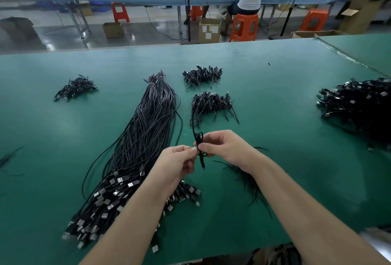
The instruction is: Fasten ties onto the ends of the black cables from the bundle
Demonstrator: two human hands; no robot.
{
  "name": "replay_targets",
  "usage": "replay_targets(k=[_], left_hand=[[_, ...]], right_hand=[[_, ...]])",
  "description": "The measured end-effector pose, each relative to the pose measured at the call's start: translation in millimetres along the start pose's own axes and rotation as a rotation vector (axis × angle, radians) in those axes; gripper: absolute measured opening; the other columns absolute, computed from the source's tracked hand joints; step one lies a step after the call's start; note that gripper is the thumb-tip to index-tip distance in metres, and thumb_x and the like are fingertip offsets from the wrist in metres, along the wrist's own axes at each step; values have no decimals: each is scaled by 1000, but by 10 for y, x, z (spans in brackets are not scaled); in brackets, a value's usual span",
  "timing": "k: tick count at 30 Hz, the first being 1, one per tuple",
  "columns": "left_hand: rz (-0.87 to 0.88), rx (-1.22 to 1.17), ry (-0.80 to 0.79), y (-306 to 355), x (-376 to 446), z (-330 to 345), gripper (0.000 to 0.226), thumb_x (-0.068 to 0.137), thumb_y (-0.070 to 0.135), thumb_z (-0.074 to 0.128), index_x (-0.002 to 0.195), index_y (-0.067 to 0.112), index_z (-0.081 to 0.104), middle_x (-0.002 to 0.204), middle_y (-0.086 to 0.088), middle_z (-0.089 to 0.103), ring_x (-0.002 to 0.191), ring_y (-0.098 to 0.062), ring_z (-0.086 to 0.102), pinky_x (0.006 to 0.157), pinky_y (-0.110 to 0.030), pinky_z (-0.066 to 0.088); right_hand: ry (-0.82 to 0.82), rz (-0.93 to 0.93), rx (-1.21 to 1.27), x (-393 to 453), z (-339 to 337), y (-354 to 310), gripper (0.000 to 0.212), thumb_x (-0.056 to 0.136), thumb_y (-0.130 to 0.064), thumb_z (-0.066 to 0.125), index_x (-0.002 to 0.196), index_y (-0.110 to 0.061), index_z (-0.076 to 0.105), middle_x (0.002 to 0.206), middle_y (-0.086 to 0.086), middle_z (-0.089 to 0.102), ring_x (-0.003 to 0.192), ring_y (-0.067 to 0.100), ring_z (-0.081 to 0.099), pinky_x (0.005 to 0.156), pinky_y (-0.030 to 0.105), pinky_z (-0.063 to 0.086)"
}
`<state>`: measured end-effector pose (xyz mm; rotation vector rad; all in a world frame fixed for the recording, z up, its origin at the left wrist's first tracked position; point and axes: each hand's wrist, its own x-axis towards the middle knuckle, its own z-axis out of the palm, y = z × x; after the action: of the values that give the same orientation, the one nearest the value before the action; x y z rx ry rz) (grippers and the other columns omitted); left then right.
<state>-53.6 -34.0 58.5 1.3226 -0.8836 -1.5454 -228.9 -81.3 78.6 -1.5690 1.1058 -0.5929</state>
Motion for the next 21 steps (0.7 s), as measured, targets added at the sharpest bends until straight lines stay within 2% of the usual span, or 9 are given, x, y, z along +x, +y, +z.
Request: replay_targets(k=[3, 5, 7, 9, 11, 13, 17, 19, 21], left_hand=[[166, 308, 102, -20, -2, 44, 20, 95, 11, 67, 75, 9, 64, 60, 3, 52, 59, -14, 44, 59, -26, 37], [310, 520, 116, -17, -18, 66, 21, 95, 12, 67, 74, 13, 62, 59, 10, 52, 56, -10, 42, 56, -23, 36], [584, 852, 141, -1, -57, 68, 18, 94, 11, 65, 77, 14, 61, 66, 11, 53, 59, -7, 45, 57, -21, 37], [936, 1205, 172, -16, -78, 70, 13, 91, 4, 66, 80, 10, 61, 75, 2, 56, 69, -17, 52, 64, -29, 45], [1091, 1365, 200, -41, -76, 81, 11, 89, 2, 67, 82, 8, 62, 76, -3, 56, 70, -24, 54, 66, -36, 49], [942, 1190, 240, -18, -92, 107, 15, 92, 6, 64, 80, 12, 60, 75, 3, 56, 68, -16, 53, 64, -28, 46], [152, 224, 49, 127, -47, 60, 25, 95, 10, 64, 71, 16, 66, 63, 3, 57, 57, -11, 49, 55, -21, 43], [-39, -160, -57, 172, -52, 33, 25, 96, 7, 60, 72, 10, 69, 65, -2, 54, 55, -13, 48, 53, -24, 45], [-115, -262, -92, 173, -53, 20, 28, 95, 7, 58, 70, 9, 70, 65, -2, 54, 53, -13, 48, 51, -24, 47]], right_hand=[[18, 77, 36, 31, 19, 27, 20, 94, -24, 70, 111, -16, 66, 94, 8, 78, 87, 25, 72, 97, 45, 55], [7, 128, 107, 44, 14, 25, 17, 94, -20, 70, 108, -17, 61, 84, 7, 76, 76, 20, 69, 85, 39, 56], [-47, 161, 177, 41, -6, 5, 4, 96, -14, 66, 97, -16, 63, 78, 6, 71, 68, 15, 65, 71, 33, 53], [-87, 180, 256, 36, -29, -8, 7, 97, -9, 63, 90, -11, 66, 74, 6, 67, 61, 13, 62, 60, 28, 48], [-100, 175, 323, 32, -47, -22, 9, 98, -9, 62, 92, -6, 68, 74, 9, 66, 59, 14, 61, 57, 26, 48], [-101, 167, 375, 22, -74, -11, 14, 100, -12, 59, 95, -8, 72, 81, 13, 70, 65, 17, 62, 62, 27, 51], [-140, 112, 460, -28, -163, 55, 19, 99, -5, 58, 111, -7, 72, 88, 8, 72, 77, 17, 66, 73, 29, 56], [-129, 71, 330, -51, -170, 58, 20, 92, -8, 70, 111, -15, 75, 89, 0, 69, 80, 12, 63, 76, 26, 55], [-83, 38, 178, -55, -157, 39, 15, 88, -17, 77, 101, -25, 78, 89, -6, 68, 79, 7, 59, 73, 25, 52]])
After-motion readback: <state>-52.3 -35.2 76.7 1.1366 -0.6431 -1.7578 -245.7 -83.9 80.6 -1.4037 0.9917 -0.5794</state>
